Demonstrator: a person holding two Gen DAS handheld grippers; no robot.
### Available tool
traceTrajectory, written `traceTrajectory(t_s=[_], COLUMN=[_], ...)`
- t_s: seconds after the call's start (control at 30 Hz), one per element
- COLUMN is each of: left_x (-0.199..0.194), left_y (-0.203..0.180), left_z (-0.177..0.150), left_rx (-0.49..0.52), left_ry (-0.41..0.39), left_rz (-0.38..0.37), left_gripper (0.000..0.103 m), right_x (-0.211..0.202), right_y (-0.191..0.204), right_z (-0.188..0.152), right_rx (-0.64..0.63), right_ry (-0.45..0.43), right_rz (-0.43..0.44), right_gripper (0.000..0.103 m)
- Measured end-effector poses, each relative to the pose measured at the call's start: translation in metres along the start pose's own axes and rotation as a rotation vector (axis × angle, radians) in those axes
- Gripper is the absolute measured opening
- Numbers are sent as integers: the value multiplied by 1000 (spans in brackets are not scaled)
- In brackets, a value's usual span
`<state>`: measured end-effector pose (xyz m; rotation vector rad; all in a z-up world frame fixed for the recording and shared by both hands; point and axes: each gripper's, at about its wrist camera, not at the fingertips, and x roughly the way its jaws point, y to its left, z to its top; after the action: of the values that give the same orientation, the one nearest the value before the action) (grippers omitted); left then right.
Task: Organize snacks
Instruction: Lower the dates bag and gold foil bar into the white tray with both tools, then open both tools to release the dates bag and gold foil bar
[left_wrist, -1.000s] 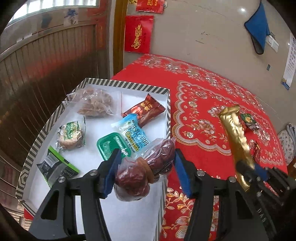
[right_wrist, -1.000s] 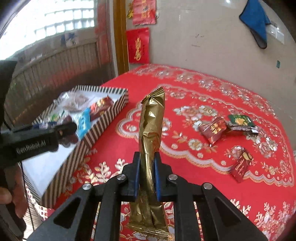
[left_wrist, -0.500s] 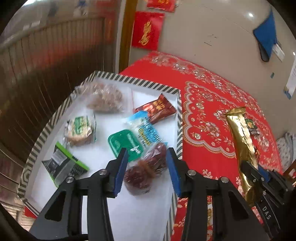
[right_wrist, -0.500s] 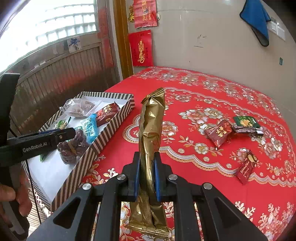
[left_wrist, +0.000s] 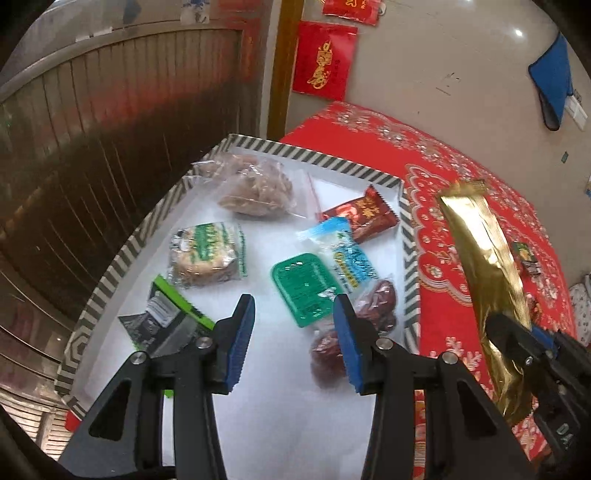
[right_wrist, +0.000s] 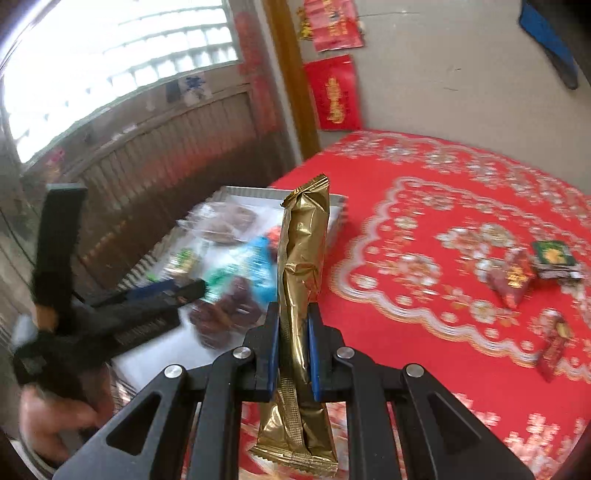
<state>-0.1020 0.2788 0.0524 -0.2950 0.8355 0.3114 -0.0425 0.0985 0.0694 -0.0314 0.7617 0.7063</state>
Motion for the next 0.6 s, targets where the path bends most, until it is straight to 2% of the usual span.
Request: traceTrajectory(t_s=[0.17,0.27,0.6], left_x=[2,4,1], left_y=[9,18,40], left_z=[-1,-1,-1], left_rx=[14,2,-36], left_ry=[-3,-8,-27], left_rz=[41,63,96], left_gripper=[47,55,56], right_x=[25,40,63], right_y=[25,35,38], right_z=[6,4,1], right_rx=[-12,-11,77], right_ry=[32,59,95], right_rz=[65,90,185], right_gripper=[12,12,13])
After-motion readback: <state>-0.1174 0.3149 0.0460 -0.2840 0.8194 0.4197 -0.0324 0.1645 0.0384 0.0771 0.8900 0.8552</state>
